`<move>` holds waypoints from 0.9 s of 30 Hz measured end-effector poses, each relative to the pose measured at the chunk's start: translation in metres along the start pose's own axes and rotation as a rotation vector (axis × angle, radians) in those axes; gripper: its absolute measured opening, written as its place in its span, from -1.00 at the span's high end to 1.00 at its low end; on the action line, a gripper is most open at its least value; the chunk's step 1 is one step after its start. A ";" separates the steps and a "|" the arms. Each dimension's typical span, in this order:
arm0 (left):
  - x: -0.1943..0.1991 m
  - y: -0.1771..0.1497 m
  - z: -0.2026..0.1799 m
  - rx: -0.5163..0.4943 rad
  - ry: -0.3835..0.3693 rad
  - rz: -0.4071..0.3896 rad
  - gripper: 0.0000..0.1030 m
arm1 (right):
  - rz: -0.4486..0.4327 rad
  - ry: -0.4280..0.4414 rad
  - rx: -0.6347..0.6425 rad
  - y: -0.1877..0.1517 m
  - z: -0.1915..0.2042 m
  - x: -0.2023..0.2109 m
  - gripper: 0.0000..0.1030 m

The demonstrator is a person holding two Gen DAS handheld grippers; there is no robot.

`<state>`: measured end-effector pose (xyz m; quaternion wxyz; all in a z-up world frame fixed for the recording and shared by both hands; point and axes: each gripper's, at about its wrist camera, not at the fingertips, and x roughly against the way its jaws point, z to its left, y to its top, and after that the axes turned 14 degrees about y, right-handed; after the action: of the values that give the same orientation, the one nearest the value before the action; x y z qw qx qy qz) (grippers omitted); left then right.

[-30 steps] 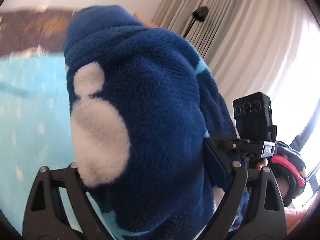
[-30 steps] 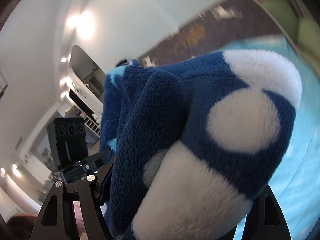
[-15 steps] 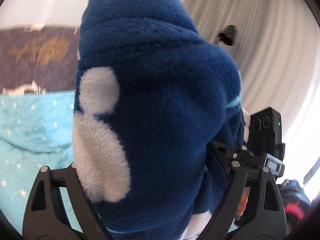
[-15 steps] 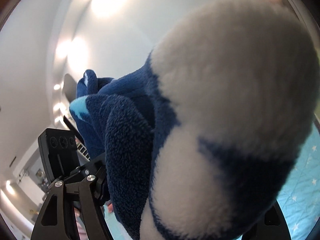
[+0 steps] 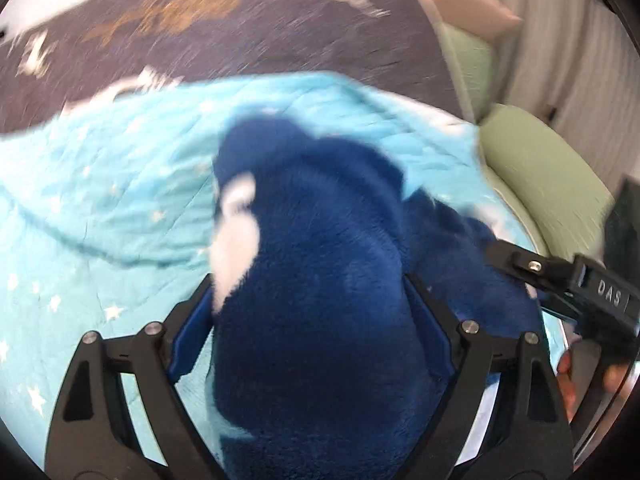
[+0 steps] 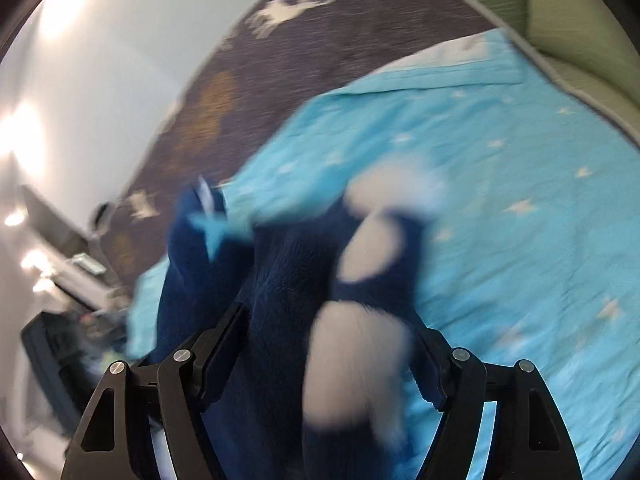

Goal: Fold small clothes
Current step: 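Lower the bundle onto the quilt and open both tools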

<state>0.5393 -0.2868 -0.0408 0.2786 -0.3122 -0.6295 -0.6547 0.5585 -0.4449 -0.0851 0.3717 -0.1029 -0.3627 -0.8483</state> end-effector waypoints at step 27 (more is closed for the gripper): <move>0.175 -0.080 0.062 -0.151 -0.060 -0.231 -0.93 | -0.104 -0.179 0.343 -0.158 0.111 0.248 -0.57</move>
<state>0.3688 -0.2154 0.0407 0.1583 -0.2773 -0.6181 -0.7183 0.2628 -0.4329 0.0196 0.3057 -0.0940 -0.5384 -0.7796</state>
